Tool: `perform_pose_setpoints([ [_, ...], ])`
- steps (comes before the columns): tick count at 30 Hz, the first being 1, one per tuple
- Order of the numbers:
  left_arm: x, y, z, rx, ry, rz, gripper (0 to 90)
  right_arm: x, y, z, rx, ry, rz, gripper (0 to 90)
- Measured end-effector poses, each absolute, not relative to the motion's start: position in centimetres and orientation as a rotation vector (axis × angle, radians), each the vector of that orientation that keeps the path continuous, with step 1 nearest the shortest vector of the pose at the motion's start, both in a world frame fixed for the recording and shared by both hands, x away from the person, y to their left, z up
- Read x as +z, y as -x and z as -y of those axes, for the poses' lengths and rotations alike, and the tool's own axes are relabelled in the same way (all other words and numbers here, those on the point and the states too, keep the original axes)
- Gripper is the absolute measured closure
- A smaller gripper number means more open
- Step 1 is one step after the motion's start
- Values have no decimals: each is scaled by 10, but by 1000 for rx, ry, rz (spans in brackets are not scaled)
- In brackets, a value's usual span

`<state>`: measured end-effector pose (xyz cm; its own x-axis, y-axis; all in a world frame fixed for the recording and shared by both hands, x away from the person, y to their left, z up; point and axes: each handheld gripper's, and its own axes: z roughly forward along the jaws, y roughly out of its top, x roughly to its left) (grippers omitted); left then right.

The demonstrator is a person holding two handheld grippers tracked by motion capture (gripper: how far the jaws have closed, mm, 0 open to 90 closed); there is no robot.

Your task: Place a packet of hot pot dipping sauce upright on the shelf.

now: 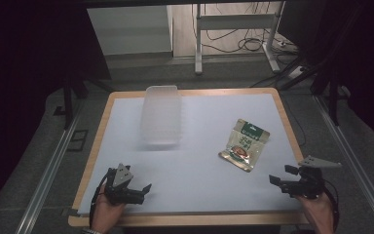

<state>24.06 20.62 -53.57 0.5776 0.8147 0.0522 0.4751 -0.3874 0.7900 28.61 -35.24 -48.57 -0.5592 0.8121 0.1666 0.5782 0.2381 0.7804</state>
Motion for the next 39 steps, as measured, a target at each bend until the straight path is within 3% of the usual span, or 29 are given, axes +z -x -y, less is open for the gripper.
perform_pose_setpoints([
  [5,-536,-241,-206,567,-2054,-1018,0,-491,-290,358,1244,-1257,-2229,30],
  [11,-536,-240,-205,571,-2053,-1009,0,-491,-291,356,1228,-1221,-2212,0],
  [39,-537,-240,-202,579,-2077,-985,0,-495,-300,351,1178,-1196,-2257,0],
])
